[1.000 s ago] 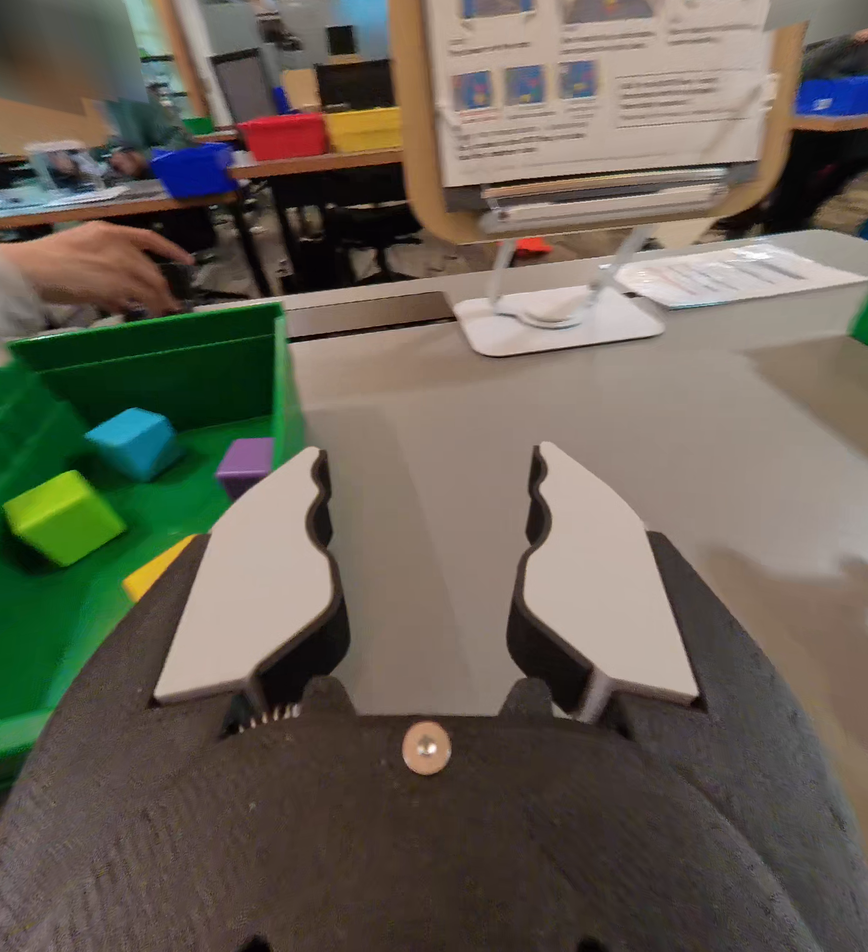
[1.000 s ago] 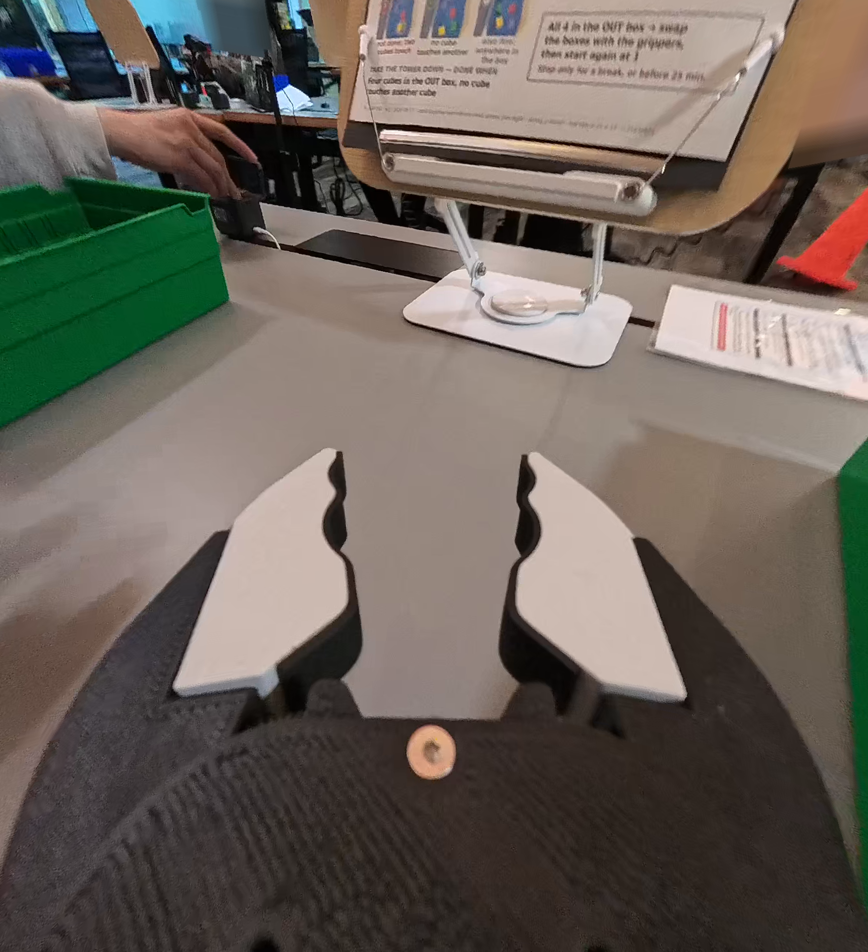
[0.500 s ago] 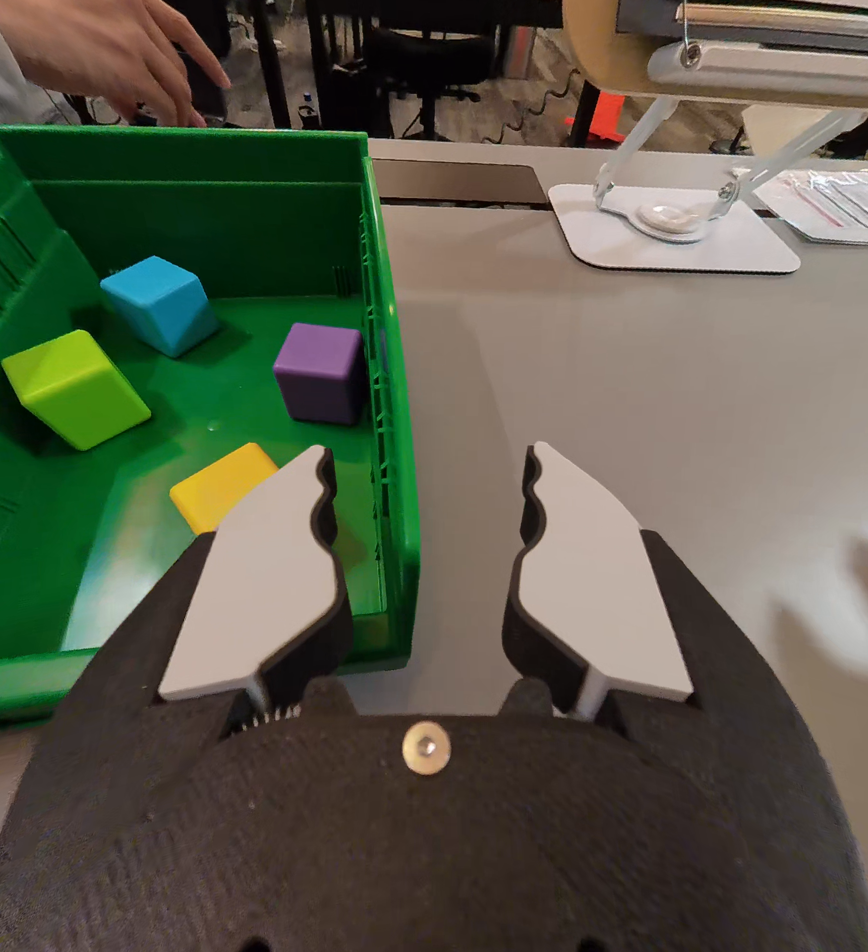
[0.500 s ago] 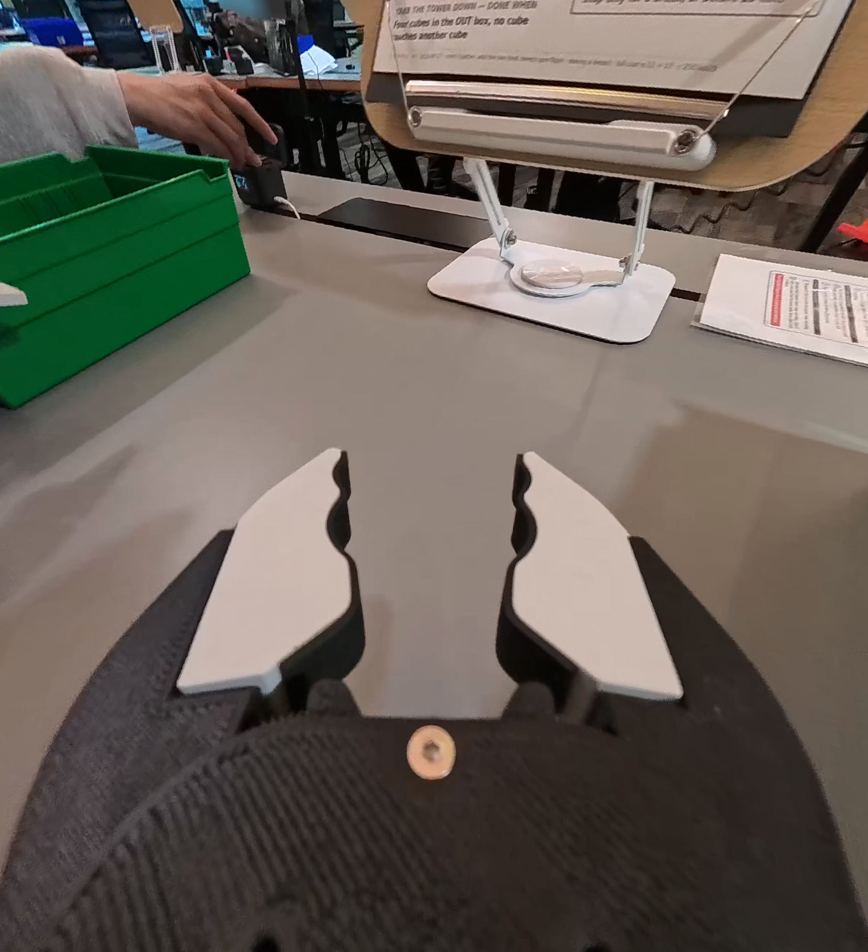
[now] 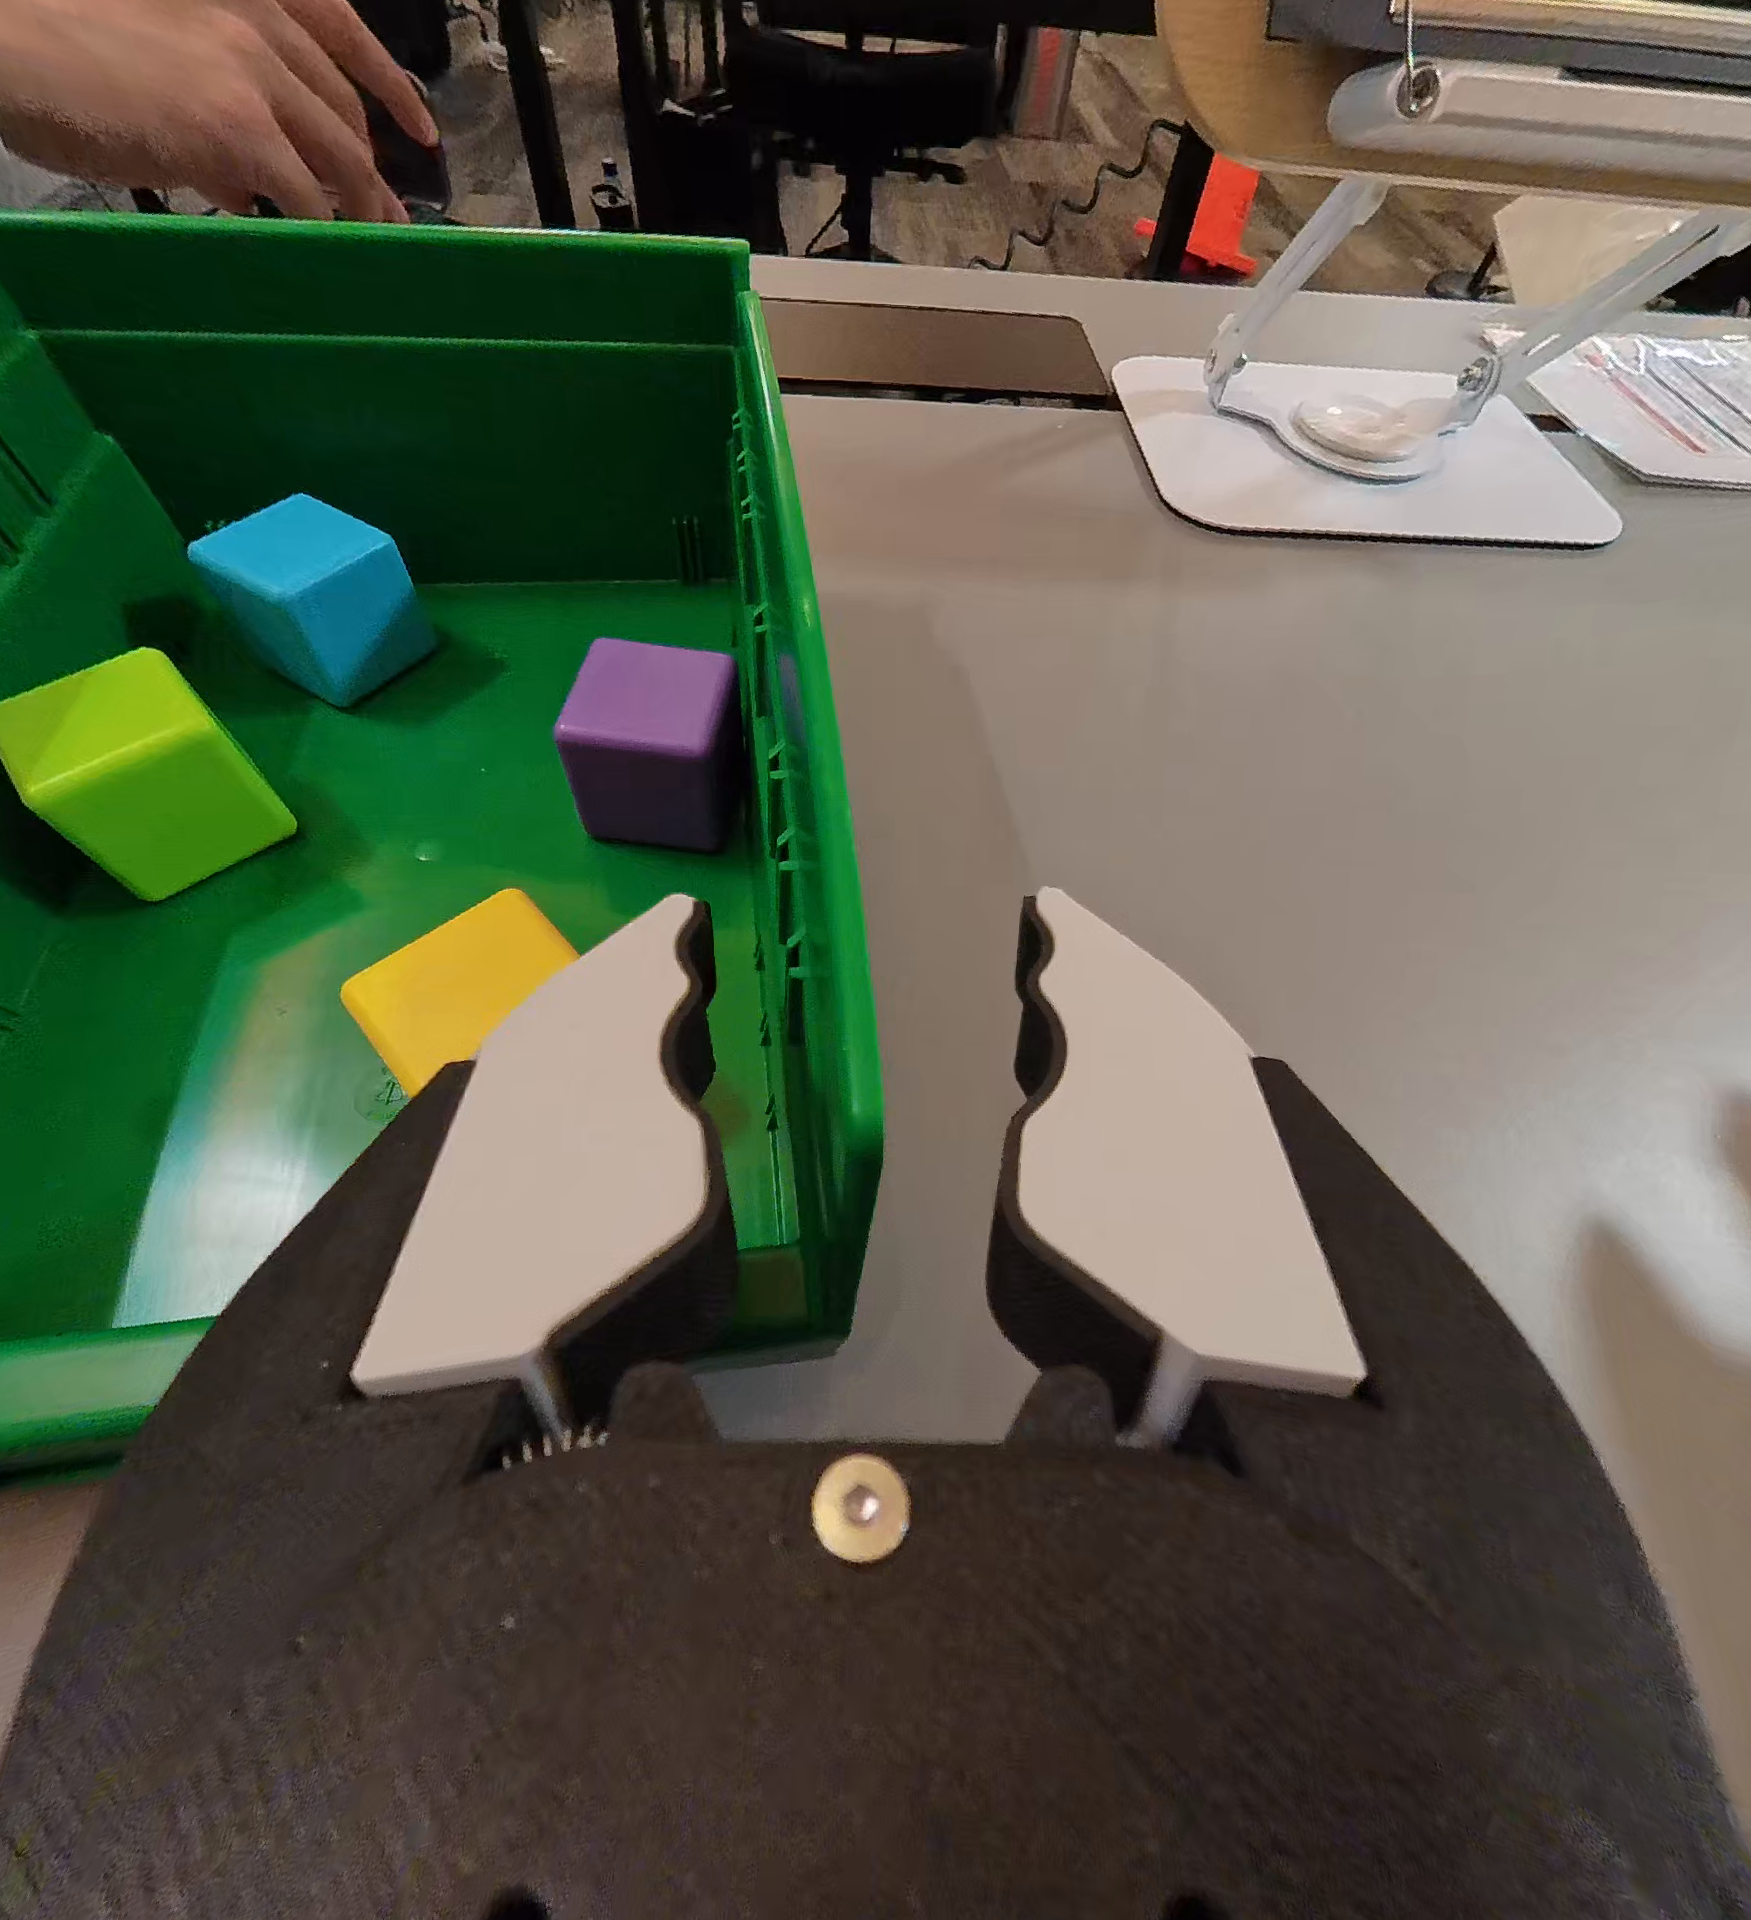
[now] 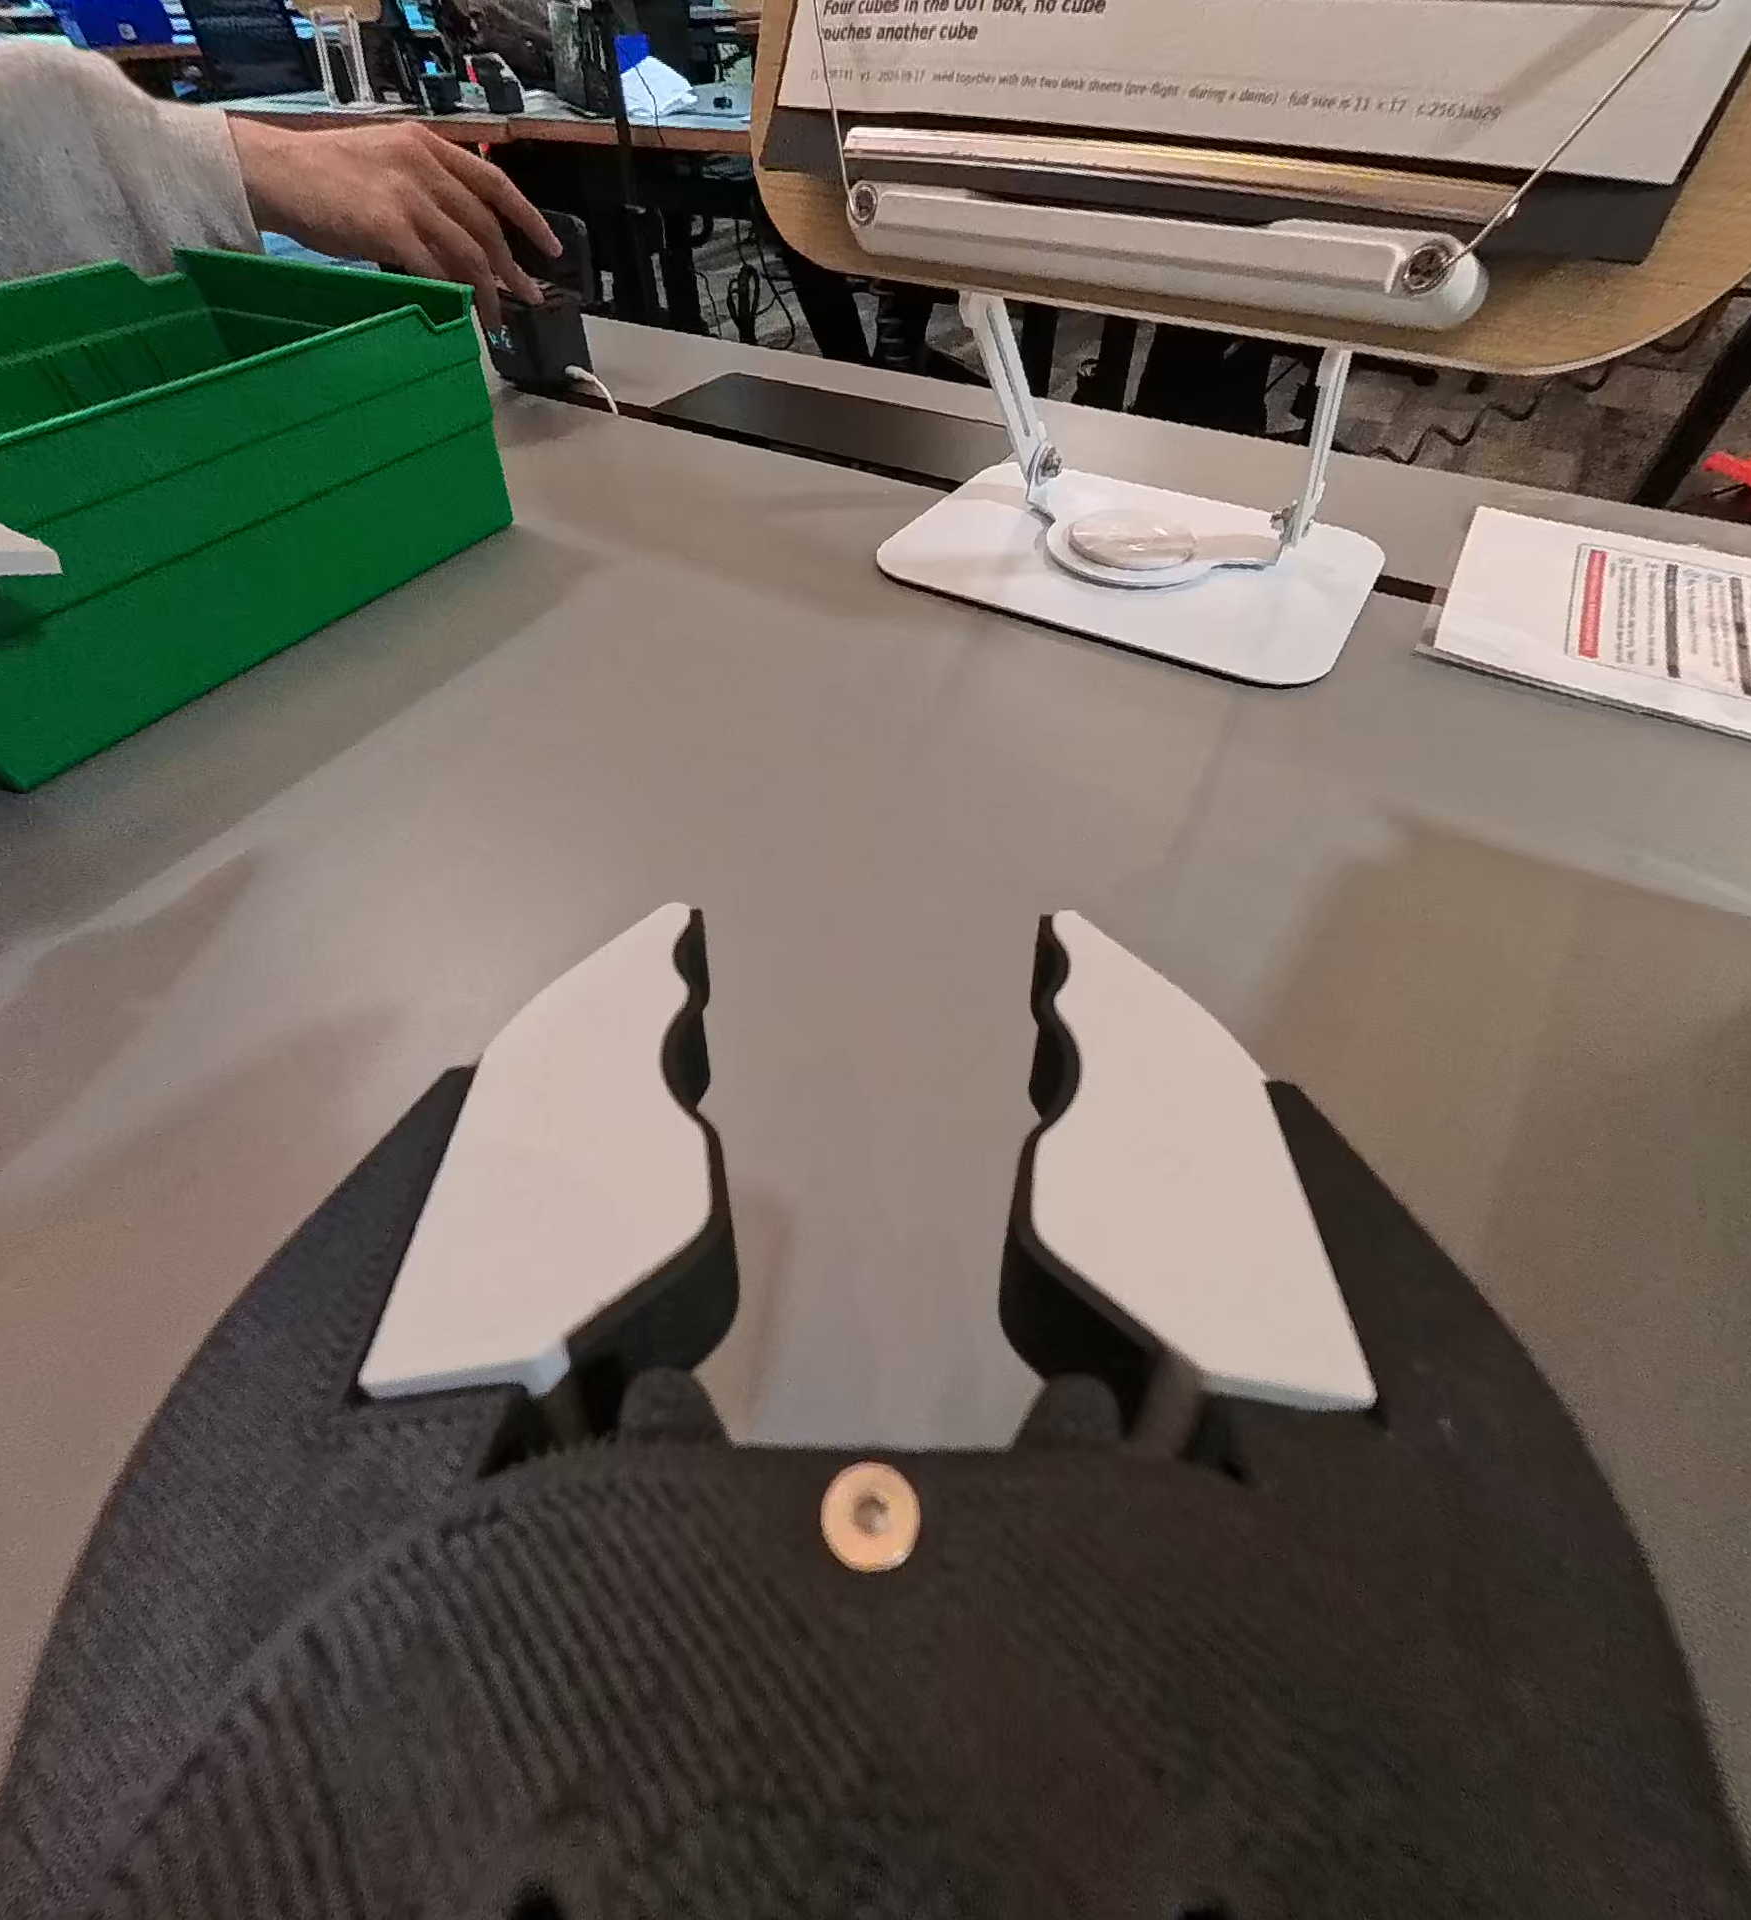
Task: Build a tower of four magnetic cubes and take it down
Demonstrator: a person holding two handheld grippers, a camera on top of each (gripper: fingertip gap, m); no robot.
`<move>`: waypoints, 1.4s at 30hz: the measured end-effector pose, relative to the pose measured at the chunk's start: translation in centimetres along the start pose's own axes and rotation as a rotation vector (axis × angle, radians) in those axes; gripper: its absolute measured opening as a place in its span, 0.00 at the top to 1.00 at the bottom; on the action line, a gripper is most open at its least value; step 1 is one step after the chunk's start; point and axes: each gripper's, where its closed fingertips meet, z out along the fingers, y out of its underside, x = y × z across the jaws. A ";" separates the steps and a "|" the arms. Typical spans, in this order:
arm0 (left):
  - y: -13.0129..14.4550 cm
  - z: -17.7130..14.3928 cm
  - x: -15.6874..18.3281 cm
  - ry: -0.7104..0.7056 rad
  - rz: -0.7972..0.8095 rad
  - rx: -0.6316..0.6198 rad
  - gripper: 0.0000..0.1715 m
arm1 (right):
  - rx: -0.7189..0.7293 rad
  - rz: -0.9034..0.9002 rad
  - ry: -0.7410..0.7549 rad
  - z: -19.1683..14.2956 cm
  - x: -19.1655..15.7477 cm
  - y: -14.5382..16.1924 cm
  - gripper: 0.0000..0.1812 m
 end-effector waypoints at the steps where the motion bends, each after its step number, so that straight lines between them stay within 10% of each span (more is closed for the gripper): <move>1: 0.0 0.0 0.0 0.000 0.001 0.000 0.68 | -0.001 0.002 -0.001 0.0 0.0 0.0 0.66; 13: 0.1 0.1 -0.8 -0.039 0.045 -0.018 0.93 | -0.019 -0.005 -0.014 0.2 -0.4 0.4 0.67; 42: 0.3 -0.9 -2.5 -0.109 0.148 -0.052 1.00 | -0.050 0.004 -0.026 0.5 -0.4 1.0 0.67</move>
